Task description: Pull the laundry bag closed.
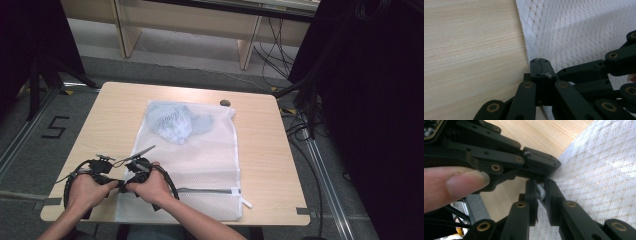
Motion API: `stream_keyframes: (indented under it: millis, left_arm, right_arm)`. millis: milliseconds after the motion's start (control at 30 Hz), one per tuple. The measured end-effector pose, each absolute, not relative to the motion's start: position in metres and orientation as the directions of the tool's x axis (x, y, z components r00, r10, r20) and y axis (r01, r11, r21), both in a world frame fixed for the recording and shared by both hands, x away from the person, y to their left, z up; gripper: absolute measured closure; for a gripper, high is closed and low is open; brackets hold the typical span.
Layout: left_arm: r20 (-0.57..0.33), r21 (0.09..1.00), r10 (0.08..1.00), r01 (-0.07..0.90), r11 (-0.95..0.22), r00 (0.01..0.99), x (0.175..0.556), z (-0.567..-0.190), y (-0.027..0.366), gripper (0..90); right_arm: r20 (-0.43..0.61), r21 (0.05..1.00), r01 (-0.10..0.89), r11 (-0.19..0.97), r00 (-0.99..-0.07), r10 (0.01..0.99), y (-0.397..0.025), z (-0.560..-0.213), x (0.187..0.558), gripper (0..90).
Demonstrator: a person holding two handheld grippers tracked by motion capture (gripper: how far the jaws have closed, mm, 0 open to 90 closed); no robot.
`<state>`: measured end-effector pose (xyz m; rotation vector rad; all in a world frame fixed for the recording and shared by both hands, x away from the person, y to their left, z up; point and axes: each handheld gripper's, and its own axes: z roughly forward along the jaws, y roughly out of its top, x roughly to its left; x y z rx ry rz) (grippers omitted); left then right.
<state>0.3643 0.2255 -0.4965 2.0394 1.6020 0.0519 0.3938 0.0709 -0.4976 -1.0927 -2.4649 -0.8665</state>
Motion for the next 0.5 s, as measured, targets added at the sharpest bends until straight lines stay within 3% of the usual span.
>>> stream_keyframes:
  millis: [500]
  left_arm:
    - [-0.227,0.462,0.921,0.868,-0.183,0.315,0.3595,-0.496,0.2169,89.9]
  right_arm:
    - [0.447,0.402,0.758,0.514,-0.652,0.612,0.067,-0.4928,0.3867,86.9]
